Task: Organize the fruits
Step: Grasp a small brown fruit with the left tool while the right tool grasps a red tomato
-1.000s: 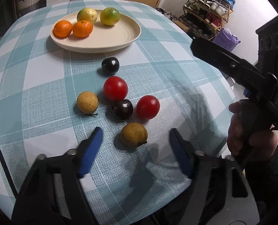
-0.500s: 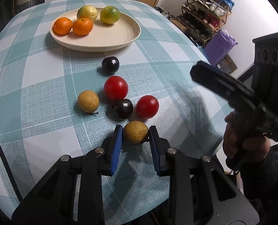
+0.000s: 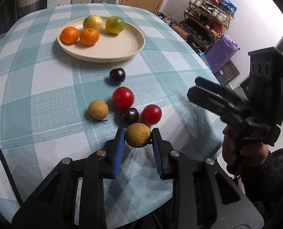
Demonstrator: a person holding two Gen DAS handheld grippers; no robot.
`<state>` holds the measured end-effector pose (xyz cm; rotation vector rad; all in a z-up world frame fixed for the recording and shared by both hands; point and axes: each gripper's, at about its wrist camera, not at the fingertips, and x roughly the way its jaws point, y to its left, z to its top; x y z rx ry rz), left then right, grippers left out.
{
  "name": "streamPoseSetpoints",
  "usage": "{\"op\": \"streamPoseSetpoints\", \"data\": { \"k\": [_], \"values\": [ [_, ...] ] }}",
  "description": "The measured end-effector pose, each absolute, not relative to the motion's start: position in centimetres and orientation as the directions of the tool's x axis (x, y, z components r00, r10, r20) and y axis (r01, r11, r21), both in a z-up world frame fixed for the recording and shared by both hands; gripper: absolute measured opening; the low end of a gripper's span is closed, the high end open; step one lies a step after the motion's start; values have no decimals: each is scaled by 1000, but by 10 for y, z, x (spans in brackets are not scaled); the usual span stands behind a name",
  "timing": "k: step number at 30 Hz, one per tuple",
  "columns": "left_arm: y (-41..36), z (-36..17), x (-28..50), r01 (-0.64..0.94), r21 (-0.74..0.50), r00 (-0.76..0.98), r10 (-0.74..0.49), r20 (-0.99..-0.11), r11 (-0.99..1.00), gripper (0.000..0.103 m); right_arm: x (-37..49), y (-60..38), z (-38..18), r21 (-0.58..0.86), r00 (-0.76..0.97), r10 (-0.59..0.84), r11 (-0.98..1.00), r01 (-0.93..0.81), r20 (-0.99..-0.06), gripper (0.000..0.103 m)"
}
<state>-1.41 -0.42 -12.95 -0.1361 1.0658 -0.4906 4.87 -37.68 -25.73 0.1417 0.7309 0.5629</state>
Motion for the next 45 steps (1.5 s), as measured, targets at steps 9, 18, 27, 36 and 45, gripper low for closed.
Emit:
{"op": "streamPoseSetpoints", "data": {
  "k": [9,18,27,36,45],
  "values": [
    [15,-122,-12,274,-333,428,-424,-798,902,26,41,-365,-260,293,573,552,824,-485,-606,103],
    [29,-121,-13,242,-342,449,-417,-790,908,26,34,-346,-266,262,533,565,801,-539,-630,101],
    [38,-123,-12,220,-351,453,-414,-790,910,26,31,-332,-272,260,494,581,777,-574,-647,89],
    [41,-128,-10,202,-364,447,-416,-792,909,26,35,-318,-283,251,448,576,762,-597,-684,51],
    [43,-127,-5,192,-362,452,-410,-792,912,26,42,-322,-290,304,433,595,762,-571,-677,27]
  ]
}}
